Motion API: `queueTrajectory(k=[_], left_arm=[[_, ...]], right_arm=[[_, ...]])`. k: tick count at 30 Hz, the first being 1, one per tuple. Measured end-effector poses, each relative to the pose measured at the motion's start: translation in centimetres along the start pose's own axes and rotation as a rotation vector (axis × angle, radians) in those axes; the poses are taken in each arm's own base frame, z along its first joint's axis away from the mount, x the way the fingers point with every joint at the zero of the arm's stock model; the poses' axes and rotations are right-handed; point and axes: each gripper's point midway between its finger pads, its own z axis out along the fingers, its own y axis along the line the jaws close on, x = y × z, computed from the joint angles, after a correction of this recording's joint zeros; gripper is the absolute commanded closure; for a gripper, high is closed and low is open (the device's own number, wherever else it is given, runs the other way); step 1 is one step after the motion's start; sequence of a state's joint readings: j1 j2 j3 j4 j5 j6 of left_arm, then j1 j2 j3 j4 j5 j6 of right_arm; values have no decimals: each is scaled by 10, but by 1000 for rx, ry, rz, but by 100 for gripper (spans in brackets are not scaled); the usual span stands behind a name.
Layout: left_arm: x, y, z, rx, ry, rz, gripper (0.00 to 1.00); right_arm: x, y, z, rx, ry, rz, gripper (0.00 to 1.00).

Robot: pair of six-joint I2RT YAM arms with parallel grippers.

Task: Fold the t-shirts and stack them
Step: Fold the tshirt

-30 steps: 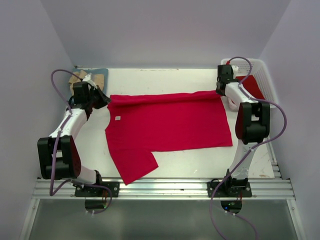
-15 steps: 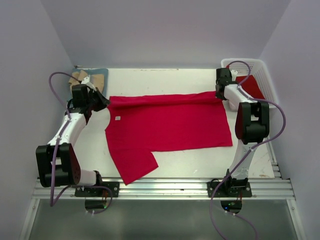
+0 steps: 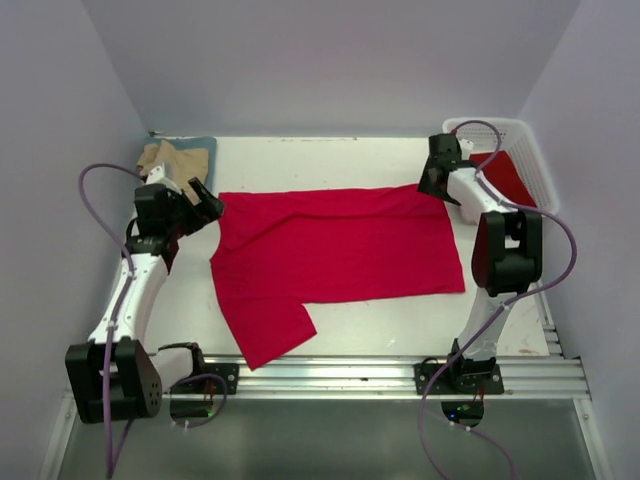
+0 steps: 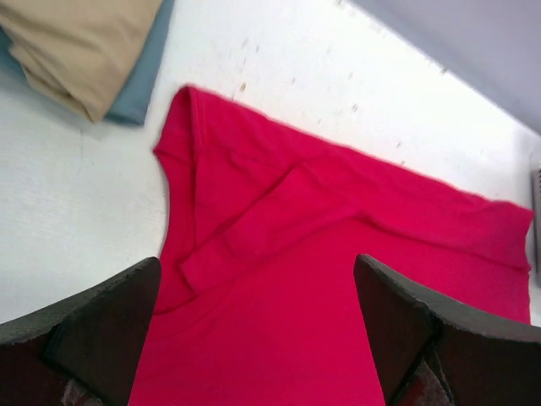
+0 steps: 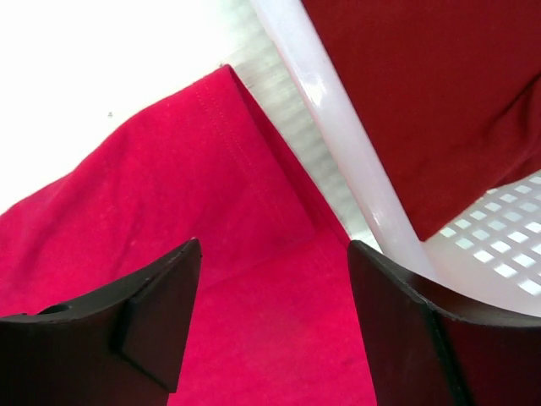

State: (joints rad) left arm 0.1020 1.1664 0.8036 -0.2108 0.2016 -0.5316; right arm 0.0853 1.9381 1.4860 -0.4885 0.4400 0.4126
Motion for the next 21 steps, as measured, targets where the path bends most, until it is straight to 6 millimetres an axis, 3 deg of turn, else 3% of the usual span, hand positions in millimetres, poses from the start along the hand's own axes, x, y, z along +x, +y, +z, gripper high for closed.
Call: queueTrajectory(k=[3, 5, 7, 8, 9, 10, 11, 13, 14, 16, 21], left_arm=[[-29, -17, -24, 41, -125, 7, 0], [-45, -29, -33, 77, -180, 10, 0], [-58, -38, -28, 110, -203, 13, 0], [-61, -42, -22, 127, -201, 12, 2], [-62, -44, -12, 142, -189, 5, 7], [-62, -45, -4, 155, -176, -1, 16], [-60, -46, 8, 169, -155, -12, 40], [-50, -46, 34, 198, -99, -42, 63], [-43, -45, 47, 208, -66, -57, 81], [-30, -44, 74, 220, 4, -84, 100], [-4, -54, 116, 241, 98, -90, 100]], right_arm=[[-9, 0, -14, -29, -14, 25, 23], [-15, 2, -21, -56, -22, 39, 28], [-25, 4, -24, -78, -35, 46, 65], [-28, 5, -25, -85, -38, 49, 96], [-32, 6, -25, -102, -40, 49, 100], [-35, 8, -25, -114, -38, 64, 100], [-39, 13, -24, -139, -37, 69, 100], [-43, 24, -19, -193, -32, 74, 100], [-41, 31, -16, -225, -22, 72, 100], [-30, 45, -8, -278, 17, 58, 100], [7, 72, 12, -352, 129, 15, 100]])
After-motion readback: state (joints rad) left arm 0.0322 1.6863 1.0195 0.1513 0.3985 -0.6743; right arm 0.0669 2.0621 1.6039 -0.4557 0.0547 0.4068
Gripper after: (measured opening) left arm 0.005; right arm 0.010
